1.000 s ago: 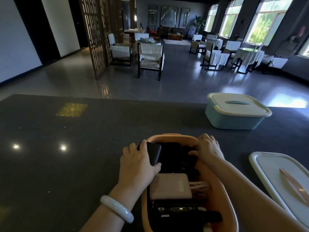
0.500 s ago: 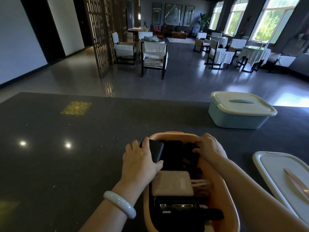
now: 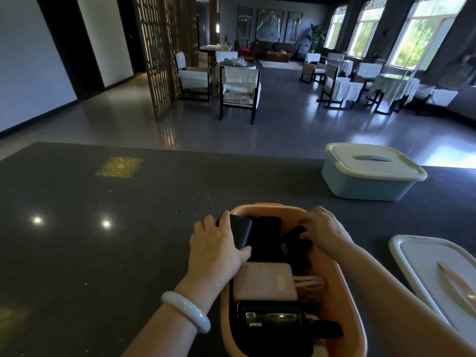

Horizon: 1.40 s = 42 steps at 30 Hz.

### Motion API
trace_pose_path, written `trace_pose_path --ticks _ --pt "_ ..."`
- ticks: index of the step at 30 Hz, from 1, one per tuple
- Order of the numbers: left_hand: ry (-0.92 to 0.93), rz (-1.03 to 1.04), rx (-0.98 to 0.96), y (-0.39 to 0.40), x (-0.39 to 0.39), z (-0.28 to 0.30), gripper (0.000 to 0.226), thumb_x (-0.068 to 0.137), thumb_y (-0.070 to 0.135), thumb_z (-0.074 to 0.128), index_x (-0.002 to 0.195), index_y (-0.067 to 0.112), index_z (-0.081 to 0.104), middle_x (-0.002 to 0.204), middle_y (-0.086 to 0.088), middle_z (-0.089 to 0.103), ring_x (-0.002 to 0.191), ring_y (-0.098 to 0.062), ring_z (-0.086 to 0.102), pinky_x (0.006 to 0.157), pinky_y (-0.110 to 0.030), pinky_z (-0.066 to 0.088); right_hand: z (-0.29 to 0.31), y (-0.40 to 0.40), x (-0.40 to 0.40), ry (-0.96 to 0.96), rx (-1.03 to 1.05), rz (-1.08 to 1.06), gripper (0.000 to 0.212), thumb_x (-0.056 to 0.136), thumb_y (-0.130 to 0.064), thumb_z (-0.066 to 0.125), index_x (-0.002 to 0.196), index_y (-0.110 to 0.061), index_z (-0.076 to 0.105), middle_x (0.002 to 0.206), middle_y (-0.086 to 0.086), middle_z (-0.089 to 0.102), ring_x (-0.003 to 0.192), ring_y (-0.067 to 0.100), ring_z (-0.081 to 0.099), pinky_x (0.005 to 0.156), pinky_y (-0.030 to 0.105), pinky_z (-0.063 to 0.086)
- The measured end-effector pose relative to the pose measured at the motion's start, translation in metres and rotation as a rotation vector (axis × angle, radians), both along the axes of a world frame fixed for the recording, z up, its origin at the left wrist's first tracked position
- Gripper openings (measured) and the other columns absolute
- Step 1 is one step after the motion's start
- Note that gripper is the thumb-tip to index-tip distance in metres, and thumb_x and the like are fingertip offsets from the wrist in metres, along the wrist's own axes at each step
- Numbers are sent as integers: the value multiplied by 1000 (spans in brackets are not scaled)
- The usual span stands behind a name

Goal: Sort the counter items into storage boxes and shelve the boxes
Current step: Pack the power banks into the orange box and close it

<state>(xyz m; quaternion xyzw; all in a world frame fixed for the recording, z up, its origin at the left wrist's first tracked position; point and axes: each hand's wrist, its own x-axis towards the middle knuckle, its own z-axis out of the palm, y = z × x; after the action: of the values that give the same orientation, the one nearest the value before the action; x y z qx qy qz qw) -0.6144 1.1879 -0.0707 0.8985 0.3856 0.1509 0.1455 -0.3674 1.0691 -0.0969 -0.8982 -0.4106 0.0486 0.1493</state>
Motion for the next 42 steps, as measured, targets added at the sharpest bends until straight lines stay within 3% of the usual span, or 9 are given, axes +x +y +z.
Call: trace_pose_path --ticks 8,13,16,21,28,33,38,40,42 --pt "6 5 2 -1 0 0 91 77 63 61 148 25 19 132 -5 40 117 -24 39 95 -35 40 0 1 5 79 -197 106 71 62 -29 84 125 -33 51 105 -6 37 95 16 48 79 32 51" --pt "8 -3 -10 -1 0 1 91 77 63 61 148 25 18 134 -5 39 119 -23 38 96 -35 41 1 -2 -2 25 -58 145 53 72 -17 70 115 -43 54 102 -8 36 81 12 49 69 29 51" --pt "9 3 -15 -2 -1 2 91 77 63 61 148 25 18 134 -5 39 119 -24 39 97 -36 41 3 -5 -6 55 43 165 43 79 -15 63 111 -42 54 108 -9 36 83 12 49 68 27 49" --pt "12 7 -11 -4 0 3 90 77 62 61 148 24 19 133 -6 39 118 -24 39 96 -36 41 4 -2 -4 54 20 181 46 79 -9 65 120 -30 58 117 -3 40 90 14 48 73 23 40" --pt "21 5 -5 -4 0 5 91 78 62 61 149 23 19 134 -6 39 120 -25 39 99 -37 41 8 1 -2 32 -4 187 46 82 -12 62 112 -46 59 107 -9 40 87 17 52 72 29 47" --pt "15 7 -7 -4 -1 3 91 78 62 62 148 24 19 134 -6 39 121 -25 38 99 -37 41 4 2 0 95 33 127 29 86 -21 61 109 -37 59 104 -9 47 85 16 56 67 27 49" --pt "12 14 -13 -3 1 4 91 77 61 63 148 24 20 133 -6 40 120 -24 38 98 -37 41 16 3 -5 -7 111 73 28 87 -21 66 114 -29 65 116 -6 44 105 16 47 82 29 45" --pt "-10 -3 -21 -1 1 3 90 76 60 65 147 24 23 132 -5 42 119 -23 39 96 -36 42 24 7 -22 -29 236 71 20 87 -23 65 107 -27 68 111 -8 48 102 12 47 79 28 42" --pt "-39 -15 -34 -1 1 3 88 76 58 66 147 24 26 130 -5 44 118 -23 40 95 -36 42 29 14 -47 60 282 63 13 86 -25 67 99 -25 70 100 -8 57 92 11 57 76 28 49"
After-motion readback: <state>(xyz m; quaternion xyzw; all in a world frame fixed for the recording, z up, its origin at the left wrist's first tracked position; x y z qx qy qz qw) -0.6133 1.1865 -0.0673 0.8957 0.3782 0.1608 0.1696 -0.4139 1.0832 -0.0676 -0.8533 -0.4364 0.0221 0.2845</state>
